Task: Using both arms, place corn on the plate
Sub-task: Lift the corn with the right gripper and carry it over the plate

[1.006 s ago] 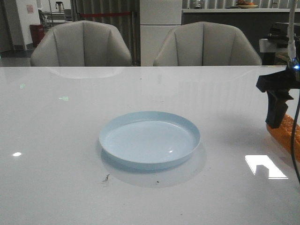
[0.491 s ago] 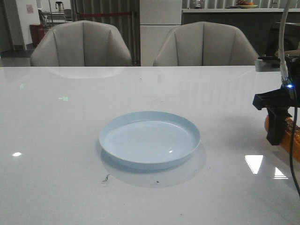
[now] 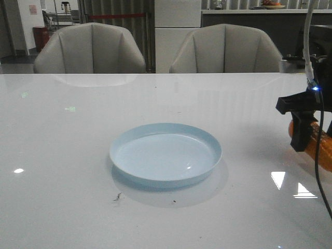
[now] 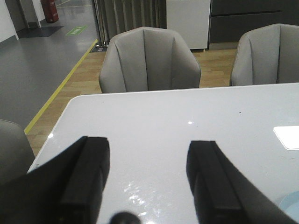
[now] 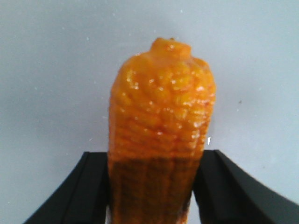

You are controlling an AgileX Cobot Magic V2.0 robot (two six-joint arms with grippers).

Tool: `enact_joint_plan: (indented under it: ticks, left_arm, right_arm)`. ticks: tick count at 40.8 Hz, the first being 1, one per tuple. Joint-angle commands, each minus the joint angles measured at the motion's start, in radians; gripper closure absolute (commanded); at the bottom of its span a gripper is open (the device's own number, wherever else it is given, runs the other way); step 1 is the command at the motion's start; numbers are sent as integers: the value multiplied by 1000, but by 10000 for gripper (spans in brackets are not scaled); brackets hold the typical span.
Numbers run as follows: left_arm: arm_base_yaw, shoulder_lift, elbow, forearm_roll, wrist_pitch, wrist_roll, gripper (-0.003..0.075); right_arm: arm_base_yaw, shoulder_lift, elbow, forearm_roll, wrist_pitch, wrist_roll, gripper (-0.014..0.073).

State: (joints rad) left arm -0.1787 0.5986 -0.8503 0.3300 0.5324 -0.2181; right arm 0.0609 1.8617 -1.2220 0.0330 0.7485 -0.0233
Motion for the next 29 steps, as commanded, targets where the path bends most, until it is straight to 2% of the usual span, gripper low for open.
enact_joint_plan:
  ticks: [1,13,20,29]
  left_arm:
    - [4,1,-29,8,-83,-6,285]
    - [4,1,-29,8,-83,-6,285]
    - [4,1,-29,8,-83,-6,285]
    - [4,1,-29,7,-83,-6,285]
  right_arm:
    - [-2,-50,-86,-11,21,-25,473]
    - [74,-53,-261,-10,81,-116,473]
    - [174,-53,-327,-8,66,-134,473]
    - [303,-53,-337,9,15,-141,473]
